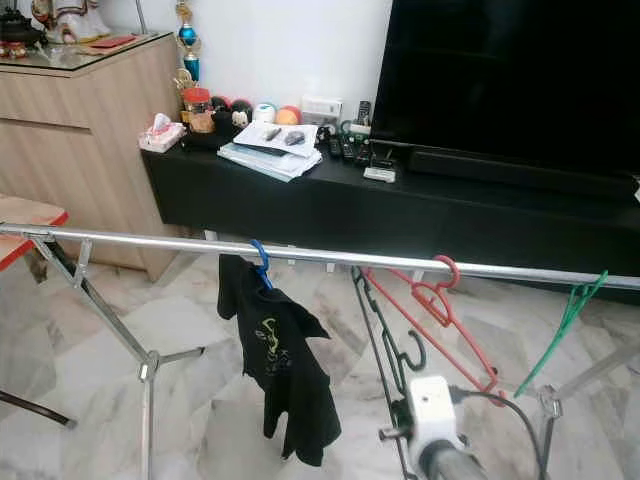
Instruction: Hang hanger
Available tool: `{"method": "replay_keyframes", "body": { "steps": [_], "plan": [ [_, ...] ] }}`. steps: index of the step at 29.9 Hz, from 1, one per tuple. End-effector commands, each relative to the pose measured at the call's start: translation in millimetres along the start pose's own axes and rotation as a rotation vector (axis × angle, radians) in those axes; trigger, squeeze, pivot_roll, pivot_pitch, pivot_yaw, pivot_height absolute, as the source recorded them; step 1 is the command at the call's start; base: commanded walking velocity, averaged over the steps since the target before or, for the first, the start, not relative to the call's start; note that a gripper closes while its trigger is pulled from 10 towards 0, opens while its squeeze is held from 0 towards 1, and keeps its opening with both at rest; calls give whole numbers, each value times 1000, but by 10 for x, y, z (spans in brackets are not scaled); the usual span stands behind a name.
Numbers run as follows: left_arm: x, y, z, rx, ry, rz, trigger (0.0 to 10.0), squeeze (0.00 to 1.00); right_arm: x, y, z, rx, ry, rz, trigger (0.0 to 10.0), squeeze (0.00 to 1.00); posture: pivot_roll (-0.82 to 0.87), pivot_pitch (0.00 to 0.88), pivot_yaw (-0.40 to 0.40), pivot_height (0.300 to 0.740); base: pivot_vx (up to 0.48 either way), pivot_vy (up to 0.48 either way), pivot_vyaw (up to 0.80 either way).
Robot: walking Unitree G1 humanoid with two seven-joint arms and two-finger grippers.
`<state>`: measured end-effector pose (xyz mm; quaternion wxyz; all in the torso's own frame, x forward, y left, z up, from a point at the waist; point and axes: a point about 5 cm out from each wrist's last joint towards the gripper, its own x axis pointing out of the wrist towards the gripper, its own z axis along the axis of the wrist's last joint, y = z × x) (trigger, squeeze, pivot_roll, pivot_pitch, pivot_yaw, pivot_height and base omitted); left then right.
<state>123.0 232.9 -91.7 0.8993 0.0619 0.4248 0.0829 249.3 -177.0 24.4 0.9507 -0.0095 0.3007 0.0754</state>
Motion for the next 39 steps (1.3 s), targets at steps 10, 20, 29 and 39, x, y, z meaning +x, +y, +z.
{"method": "replay_keyframes", "body": {
  "steps": [10, 20, 29, 39],
  "plan": [
    [0, -5, -21, 12, 21, -2, 10000, 0, 440, 135, 262, 69, -3, 3, 10000, 0, 85, 13, -22, 740, 0, 0, 0],
    [7, -6, -2, 10, 15, 3, 10000, 0, 667, 240, 681, 92, -71, -6, 10000, 0, 108, 18, -19, 740, 0, 0, 0],
    [0, -12, -4, 6, 4, 4, 10000, 0, 692, 113, 876, 172, -94, -105, 10000, 0, 124, 23, -23, 740, 0, 0, 0],
    [-12, 36, -30, 4, 10, 12, 10000, 0, 692, 25, 916, 261, -48, -141, 10000, 0, 135, 31, -23, 740, 0, 0, 0]
  ]
}}
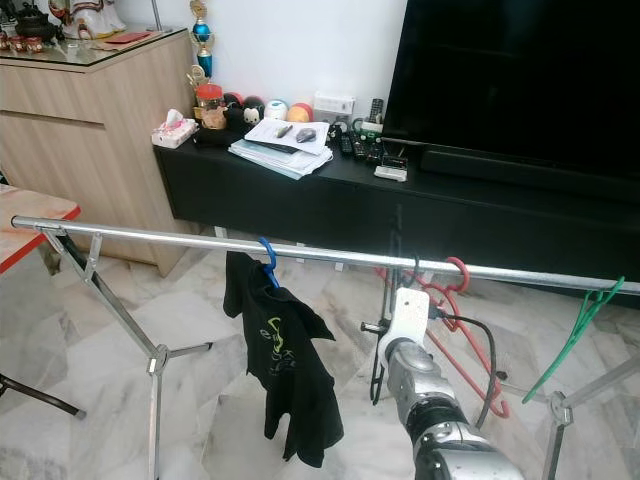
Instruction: Hang hanger
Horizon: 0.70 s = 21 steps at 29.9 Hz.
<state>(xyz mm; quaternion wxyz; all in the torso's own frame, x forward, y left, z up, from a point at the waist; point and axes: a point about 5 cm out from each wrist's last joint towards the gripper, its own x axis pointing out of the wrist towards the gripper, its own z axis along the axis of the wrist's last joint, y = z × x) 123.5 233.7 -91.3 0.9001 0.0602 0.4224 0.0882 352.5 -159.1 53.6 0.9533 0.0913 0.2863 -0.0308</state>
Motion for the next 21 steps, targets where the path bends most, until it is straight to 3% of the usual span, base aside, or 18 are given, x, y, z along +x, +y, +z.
{"method": "replay_keyframes", "body": {
  "steps": [1, 12, 21],
  "plan": [
    [-14, 31, -38, 12, 14, 4, 10000, 0, 3, 13, 79, 8, -5, 2, 10000, 0, 135, 31, -23, 740, 0, 0, 0],
    [-19, 39, -57, 12, 25, 1, 10000, 0, 5, 25, 167, 14, -8, 21, 10000, 0, 159, 39, -23, 740, 0, 0, 0],
    [-32, 40, -92, 15, 38, -5, 10000, 0, 2, -58, 104, 31, 28, -11, 10000, 0, 173, 41, -21, 740, 0, 0, 0]
  ]
}}
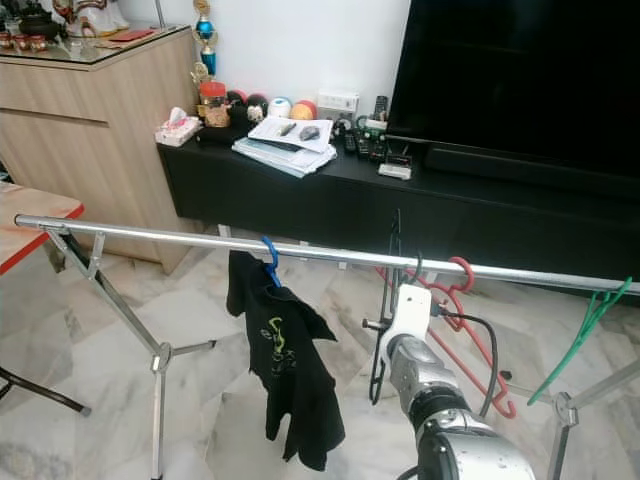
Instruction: Hang hanger
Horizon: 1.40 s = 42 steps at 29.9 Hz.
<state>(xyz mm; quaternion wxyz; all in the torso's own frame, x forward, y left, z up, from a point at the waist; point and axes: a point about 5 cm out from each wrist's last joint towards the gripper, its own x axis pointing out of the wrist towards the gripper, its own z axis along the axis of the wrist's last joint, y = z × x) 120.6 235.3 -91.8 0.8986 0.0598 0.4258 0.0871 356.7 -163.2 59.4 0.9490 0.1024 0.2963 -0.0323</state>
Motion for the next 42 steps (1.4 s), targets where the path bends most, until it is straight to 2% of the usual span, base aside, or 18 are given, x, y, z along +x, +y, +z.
{"method": "replay_keyframes", "body": {
  "steps": [1, 12, 16, 26, 31, 37, 42],
  "plan": [
    [-23, 24, -71, 15, 31, -3, 10000, 0, -2, -32, 23, 13, 15, -12, 10000, 0, 177, 42, -22, 740, 0, 0, 0],
    [-48, 47, -110, 22, 28, -4, 10000, 0, -5, 18, 162, -45, -78, 10, 10000, 0, 198, 48, -20, 740, 0, 0, 0],
    [-65, 64, -136, 28, 26, -1, 10000, 0, -8, 32, 182, -92, -116, 16, 10000, 0, 210, 56, -17, 740, 0, 0, 0],
    [-108, 103, -167, 52, -11, -2, 10000, 0, -15, 33, 206, -98, -175, 12, 10000, 0, 229, 100, 2, 740, 0, 0, 0],
    [-139, 120, -200, 58, -23, -3, 10000, 0, -11, 32, 153, -108, -158, 12, 10000, 0, 233, 118, 10, 740, 0, 0, 0],
    [-228, 161, -318, 69, -31, -8, 10000, 0, -3, 16, -31, -104, -96, -1, 10000, 0, 246, 157, 15, 740, 0, 0, 0],
    [-271, 172, -379, 72, -28, -9, 10000, 0, -2, 21, -66, -102, -89, 0, 10000, 0, 250, 170, 15, 740, 0, 0, 0]
  ]
}}
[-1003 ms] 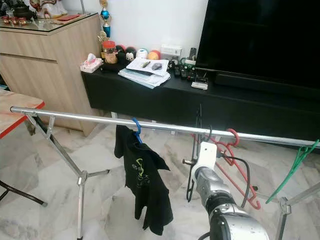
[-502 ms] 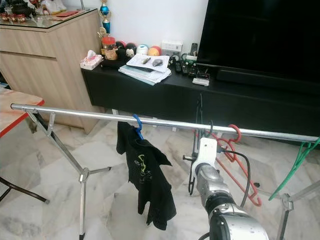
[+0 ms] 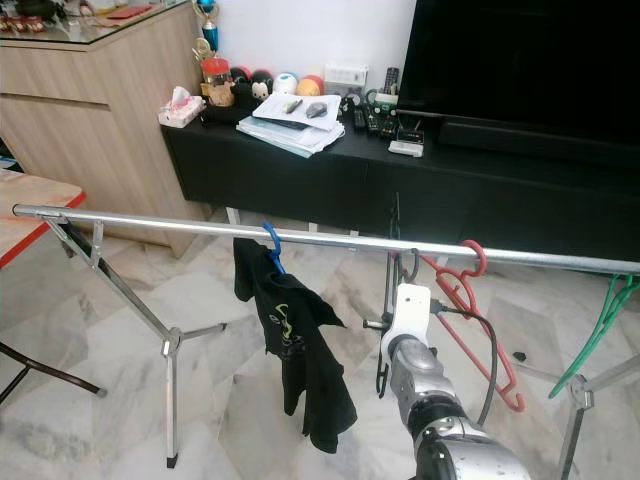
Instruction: Hang hanger
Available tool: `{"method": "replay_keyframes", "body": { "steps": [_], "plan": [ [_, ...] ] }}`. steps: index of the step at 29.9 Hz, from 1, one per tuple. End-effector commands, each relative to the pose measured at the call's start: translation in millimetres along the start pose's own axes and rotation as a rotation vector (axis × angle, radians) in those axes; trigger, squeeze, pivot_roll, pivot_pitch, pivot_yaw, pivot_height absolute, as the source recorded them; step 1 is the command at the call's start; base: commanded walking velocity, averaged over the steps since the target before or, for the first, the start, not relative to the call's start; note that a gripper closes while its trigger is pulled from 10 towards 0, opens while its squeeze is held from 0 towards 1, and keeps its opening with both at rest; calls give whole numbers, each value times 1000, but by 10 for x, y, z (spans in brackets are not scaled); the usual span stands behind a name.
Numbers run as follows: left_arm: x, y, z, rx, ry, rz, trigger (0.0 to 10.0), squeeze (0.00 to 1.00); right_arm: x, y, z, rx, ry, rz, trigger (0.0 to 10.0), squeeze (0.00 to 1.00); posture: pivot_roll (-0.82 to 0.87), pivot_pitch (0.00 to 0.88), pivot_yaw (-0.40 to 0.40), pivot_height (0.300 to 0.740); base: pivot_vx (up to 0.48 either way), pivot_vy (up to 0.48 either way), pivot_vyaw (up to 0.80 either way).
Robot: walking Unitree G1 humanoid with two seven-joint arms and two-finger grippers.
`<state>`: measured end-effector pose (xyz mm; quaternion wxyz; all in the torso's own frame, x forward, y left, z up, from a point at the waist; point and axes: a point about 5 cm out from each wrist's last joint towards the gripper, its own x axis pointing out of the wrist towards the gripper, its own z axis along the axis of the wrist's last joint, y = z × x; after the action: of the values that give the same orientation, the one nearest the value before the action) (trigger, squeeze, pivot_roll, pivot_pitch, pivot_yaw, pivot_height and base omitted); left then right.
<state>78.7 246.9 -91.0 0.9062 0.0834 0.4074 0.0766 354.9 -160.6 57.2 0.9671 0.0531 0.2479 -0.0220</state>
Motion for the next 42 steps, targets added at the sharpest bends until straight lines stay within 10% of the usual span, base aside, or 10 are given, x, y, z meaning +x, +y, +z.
{"method": "replay_keyframes", "body": {
  "steps": [1, 42],
  "plan": [
    [-52, 10, -79, 26, 17, -13, 10000, 0, 0, 13, -15, -2, 12, 1, 10000, 0, 252, 181, 15, 740, 0, 0, 0],
    [-96, -198, 102, 24, -163, -58, 10000, 0, 17, 137, 426, -57, -148, 39, 10000, 0, 255, 201, 3, 740, 0, 0, 0]
  ]
}}
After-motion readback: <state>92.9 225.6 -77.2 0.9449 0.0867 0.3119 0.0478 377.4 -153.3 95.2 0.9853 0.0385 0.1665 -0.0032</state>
